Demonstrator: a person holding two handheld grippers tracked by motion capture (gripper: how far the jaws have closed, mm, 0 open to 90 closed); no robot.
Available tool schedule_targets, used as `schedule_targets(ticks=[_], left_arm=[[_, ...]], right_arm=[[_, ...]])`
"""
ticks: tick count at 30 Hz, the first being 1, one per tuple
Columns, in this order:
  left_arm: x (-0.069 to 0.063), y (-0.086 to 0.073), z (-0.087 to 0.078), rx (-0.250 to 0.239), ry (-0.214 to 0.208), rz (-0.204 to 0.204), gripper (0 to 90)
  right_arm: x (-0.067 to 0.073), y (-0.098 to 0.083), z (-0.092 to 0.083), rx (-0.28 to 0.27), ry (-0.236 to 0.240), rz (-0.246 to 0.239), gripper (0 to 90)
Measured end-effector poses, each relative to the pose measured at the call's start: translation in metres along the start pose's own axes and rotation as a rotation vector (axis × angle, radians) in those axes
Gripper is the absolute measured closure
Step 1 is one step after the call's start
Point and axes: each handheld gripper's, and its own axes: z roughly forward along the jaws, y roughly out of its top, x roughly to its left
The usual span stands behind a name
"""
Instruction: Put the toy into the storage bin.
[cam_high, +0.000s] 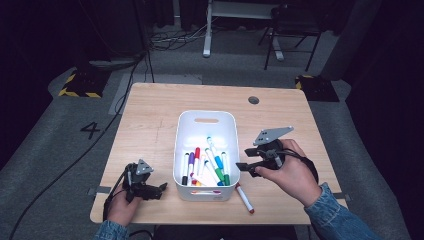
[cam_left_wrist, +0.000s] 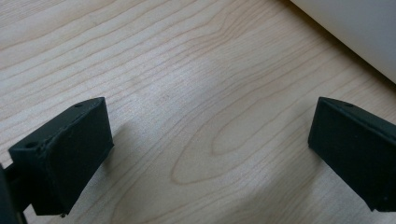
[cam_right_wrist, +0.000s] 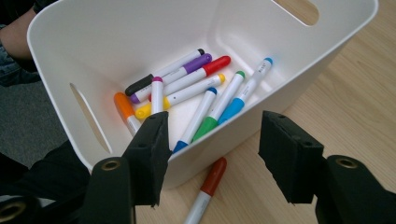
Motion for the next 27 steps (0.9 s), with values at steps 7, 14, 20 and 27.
schedule_targets(ticks=[7, 14, 20, 27], left_arm=[[0.000, 0.000, 0.000, -0.001, 0.000, -0.001, 0.0], [0.000, 0.000, 0.000, 0.000, 0.000, 0.000, 0.0], [0.000, 0.000, 0.000, 0.000, 0.000, -0.001, 0.0], [0.000, 0.000, 0.000, 0.000, 0.000, 0.000, 0.0]], right_arm=[[-0.007, -0.011, -0.010, -0.009, -0.019, 0.036, 45.6], [-0.012, -0.022, -0.010, 0.005, -0.025, 0.064, 46.1], [-0.010, -0.033, 0.002, 0.029, -0.009, 0.076, 45.9], [-0.010, -0.054, 0.022, 0.067, 0.011, 0.086, 45.8]])
